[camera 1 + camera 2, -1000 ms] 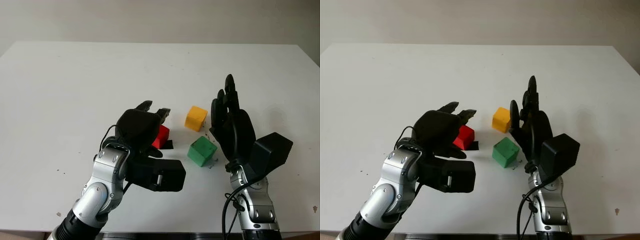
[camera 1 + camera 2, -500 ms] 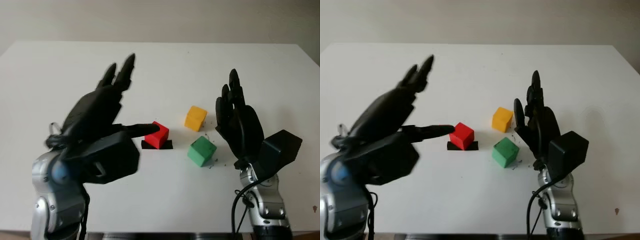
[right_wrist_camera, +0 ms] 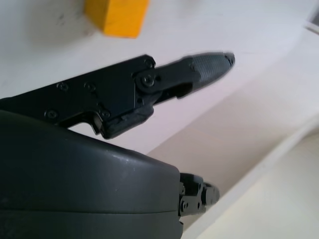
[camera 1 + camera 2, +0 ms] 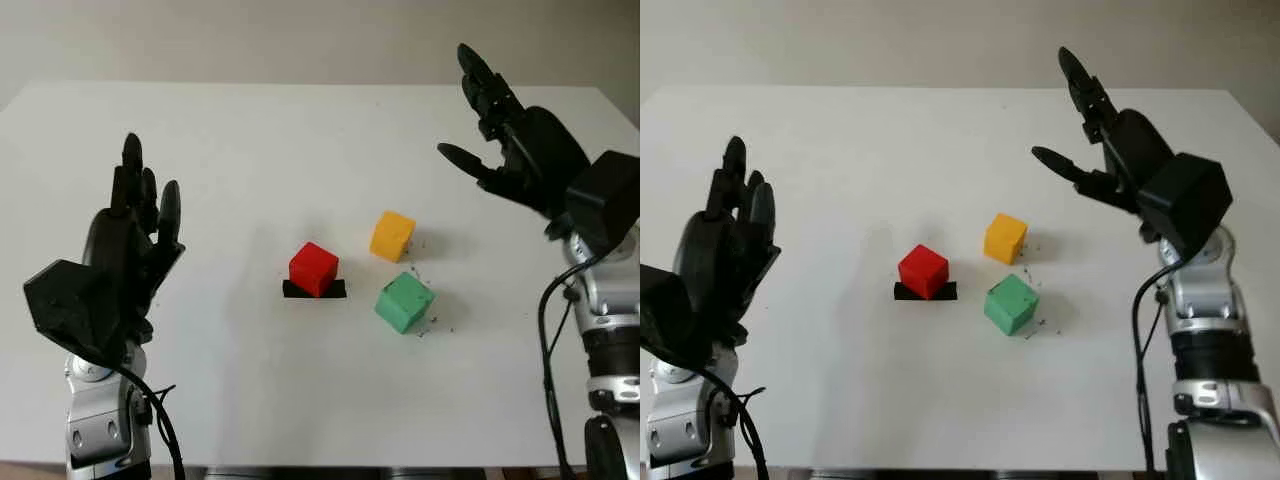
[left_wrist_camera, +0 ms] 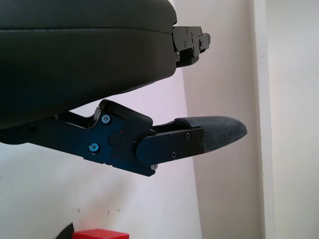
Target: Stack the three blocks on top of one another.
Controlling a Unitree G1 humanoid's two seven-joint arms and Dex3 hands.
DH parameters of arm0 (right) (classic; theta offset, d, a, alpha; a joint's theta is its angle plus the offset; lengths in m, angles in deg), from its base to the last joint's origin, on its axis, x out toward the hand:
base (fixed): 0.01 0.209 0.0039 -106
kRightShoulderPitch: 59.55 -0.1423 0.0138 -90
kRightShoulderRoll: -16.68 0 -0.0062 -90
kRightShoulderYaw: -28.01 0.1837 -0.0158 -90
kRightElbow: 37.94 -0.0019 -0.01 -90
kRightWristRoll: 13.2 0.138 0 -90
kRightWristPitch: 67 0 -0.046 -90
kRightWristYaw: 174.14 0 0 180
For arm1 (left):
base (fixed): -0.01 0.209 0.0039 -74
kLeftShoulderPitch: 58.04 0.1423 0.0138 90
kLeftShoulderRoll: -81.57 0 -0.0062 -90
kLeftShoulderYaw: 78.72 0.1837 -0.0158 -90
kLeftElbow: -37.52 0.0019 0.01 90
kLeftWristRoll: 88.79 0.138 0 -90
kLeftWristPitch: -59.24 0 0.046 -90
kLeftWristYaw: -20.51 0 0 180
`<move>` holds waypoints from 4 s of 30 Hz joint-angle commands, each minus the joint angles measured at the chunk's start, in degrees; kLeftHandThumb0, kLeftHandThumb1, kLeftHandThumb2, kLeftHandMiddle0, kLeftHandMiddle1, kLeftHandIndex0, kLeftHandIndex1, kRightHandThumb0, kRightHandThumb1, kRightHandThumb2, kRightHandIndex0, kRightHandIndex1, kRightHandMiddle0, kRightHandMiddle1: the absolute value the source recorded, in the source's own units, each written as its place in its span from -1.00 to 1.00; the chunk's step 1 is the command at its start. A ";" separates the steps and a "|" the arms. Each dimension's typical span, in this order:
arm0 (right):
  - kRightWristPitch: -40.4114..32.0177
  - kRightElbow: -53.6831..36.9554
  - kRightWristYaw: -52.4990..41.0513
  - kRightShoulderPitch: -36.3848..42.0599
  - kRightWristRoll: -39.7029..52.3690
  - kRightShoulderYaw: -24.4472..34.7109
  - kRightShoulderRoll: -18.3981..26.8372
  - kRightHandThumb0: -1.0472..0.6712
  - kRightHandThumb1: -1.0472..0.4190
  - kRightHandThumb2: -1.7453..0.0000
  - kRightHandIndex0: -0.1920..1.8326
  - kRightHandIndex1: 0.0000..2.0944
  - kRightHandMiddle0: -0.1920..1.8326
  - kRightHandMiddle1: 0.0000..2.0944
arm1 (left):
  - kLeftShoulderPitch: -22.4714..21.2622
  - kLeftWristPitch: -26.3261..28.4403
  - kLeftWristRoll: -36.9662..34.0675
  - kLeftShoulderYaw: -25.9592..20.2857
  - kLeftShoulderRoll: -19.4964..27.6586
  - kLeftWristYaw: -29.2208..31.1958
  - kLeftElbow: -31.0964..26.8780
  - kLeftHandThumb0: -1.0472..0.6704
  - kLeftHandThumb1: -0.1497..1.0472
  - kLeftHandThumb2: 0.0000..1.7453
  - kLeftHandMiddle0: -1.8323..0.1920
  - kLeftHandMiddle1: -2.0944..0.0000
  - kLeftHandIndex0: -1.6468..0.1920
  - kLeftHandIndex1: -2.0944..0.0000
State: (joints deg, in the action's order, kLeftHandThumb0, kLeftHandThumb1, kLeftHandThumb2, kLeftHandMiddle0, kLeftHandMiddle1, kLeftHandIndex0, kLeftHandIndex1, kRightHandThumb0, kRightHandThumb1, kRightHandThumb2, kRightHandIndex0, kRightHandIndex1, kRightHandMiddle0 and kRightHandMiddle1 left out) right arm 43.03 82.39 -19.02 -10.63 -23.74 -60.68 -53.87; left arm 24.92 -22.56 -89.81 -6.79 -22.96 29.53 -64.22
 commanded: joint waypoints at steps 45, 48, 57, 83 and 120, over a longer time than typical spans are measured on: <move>32.60 29.07 29.40 -17.62 -41.07 -31.82 6.47 -0.30 -0.80 0.92 -0.67 -0.95 -0.34 -0.86 | 0.58 0.01 -3.16 6.93 7.01 -4.85 0.54 -0.63 1.00 -0.27 0.96 0.95 0.97 0.96; 32.22 29.99 29.69 -17.96 -41.42 -32.61 5.85 -0.29 -0.82 0.92 -0.68 -0.95 -0.35 -0.86 | 0.80 0.08 -3.01 7.09 6.97 -5.21 0.33 -0.61 1.00 -0.26 0.96 0.95 0.97 0.95; 32.99 31.57 34.62 -18.51 -41.31 -33.70 5.02 -0.24 -0.98 0.93 -0.63 -0.95 -0.43 0.02 | 1.21 -0.63 -1.94 7.69 7.80 -4.80 0.75 -0.58 1.00 -0.23 0.97 0.95 0.98 0.96; 32.68 25.09 23.38 -26.46 -33.55 -29.39 4.46 -0.19 -0.79 0.94 -0.47 -0.93 -0.25 0.04 | 0.63 -2.55 0.64 9.59 7.64 -5.96 2.31 -0.54 1.00 -0.21 0.96 0.95 0.97 0.95; 13.34 15.51 -20.62 -17.85 0.66 -18.69 -10.32 -0.32 -0.84 0.95 -0.59 -0.96 -0.40 0.36 | 2.03 -4.42 1.18 11.12 5.48 -8.92 1.79 -0.53 1.00 -0.20 0.97 0.95 0.99 0.95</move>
State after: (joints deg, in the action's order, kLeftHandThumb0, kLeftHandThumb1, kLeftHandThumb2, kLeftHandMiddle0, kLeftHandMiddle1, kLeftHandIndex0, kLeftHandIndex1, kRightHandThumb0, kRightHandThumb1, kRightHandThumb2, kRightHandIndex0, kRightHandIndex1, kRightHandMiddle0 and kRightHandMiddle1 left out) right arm 56.91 98.19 -39.45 -28.78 -23.21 -80.04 -64.01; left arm 26.33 -26.40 -88.70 4.33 -17.44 20.73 -61.98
